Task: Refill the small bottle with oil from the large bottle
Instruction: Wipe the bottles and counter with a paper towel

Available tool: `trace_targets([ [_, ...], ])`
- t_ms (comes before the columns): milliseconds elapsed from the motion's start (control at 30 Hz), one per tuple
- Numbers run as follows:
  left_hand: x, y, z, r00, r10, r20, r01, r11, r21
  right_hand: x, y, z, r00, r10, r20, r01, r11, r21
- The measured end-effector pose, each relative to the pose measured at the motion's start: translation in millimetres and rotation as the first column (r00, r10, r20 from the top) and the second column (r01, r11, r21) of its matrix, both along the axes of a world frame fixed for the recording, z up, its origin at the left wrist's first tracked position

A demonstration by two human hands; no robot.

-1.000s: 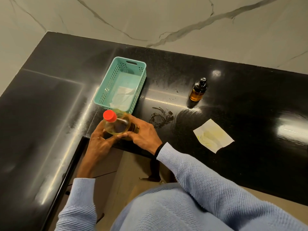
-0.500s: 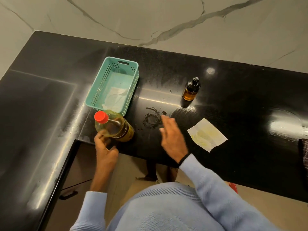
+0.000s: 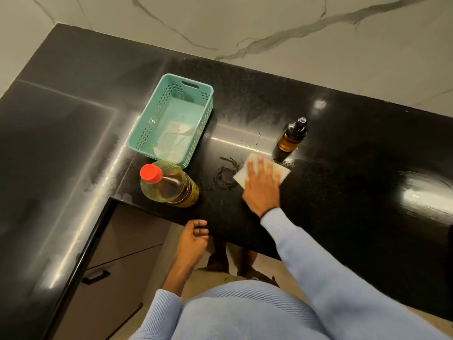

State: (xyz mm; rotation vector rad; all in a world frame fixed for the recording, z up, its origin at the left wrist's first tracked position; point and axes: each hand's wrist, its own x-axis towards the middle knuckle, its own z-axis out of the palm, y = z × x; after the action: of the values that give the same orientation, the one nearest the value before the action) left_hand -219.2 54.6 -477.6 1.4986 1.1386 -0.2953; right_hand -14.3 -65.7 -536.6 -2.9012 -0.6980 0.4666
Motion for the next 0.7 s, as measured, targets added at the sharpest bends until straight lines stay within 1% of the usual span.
trace_targets([
  [100, -4.3, -3.6, 0.0, 0.994, -0.101, -0.040, 0.099, 0.994, -0.055, 34.6, 61.4, -0.8, 0.998, 0.055, -0.043, -0.052, 0.996, 0.078],
  [200, -10.5, -6.3, -2.7, 0.988, -0.140, -0.061, 0.136, 0.988, -0.068, 54.5, 87.1, -4.3, 0.992, 0.103, -0.070, -0.100, 0.994, 0.053],
  [267, -15.4, -8.3, -7.0, 0.986, -0.149, -0.079, 0.142, 0.986, -0.084, 27.0, 75.3, -3.6, 0.982, 0.169, -0.086, -0.161, 0.983, 0.085],
  [333, -16.9, -9.5, -11.0, 0.983, -0.146, -0.107, 0.137, 0.987, -0.085, -32.9, 46.3, 0.1, 0.970, 0.226, -0.085, -0.214, 0.968, 0.131],
  [400, -16.9, -9.9, -14.3, 0.984, -0.128, -0.127, 0.120, 0.990, -0.069, -91.6, 17.0, 6.3, 0.953, 0.263, -0.150, -0.243, 0.960, 0.139],
  [433, -16.8, -9.9, -14.8, 0.984, -0.122, -0.131, 0.115, 0.991, -0.061, -103.6, 9.7, 6.9, 0.944, 0.282, -0.172, -0.259, 0.955, 0.143],
  [467, -16.6, -9.7, -14.7, 0.984, -0.118, -0.132, 0.112, 0.992, -0.056, -100.3, 9.2, 3.9, 0.942, 0.294, -0.162, -0.273, 0.951, 0.144],
  [533, -16.6, -7.8, -14.5, 0.983, -0.128, -0.132, 0.121, 0.991, -0.062, -57.1, 24.7, -3.4, 0.956, 0.280, -0.084, -0.270, 0.956, 0.114],
  [567, -16.2, -7.4, -15.2, 0.982, -0.137, -0.132, 0.129, 0.989, -0.067, -22.9, 37.0, -7.3, 0.968, 0.246, -0.037, -0.242, 0.965, 0.102],
  [600, -15.7, -7.0, -15.9, 0.981, -0.145, -0.129, 0.137, 0.988, -0.070, 17.1, 49.2, -9.4, 0.982, 0.187, -0.023, -0.183, 0.978, 0.100],
  [667, -15.0, -8.3, -16.9, 0.979, -0.160, -0.123, 0.153, 0.986, -0.066, 93.1, 64.5, -7.9, 0.996, 0.039, -0.082, -0.033, 0.997, 0.076],
  [700, -14.4, -9.1, -17.4, 0.979, -0.163, -0.119, 0.157, 0.986, -0.061, 115.8, 67.9, -9.4, 0.996, 0.002, -0.093, 0.003, 0.998, 0.056],
])
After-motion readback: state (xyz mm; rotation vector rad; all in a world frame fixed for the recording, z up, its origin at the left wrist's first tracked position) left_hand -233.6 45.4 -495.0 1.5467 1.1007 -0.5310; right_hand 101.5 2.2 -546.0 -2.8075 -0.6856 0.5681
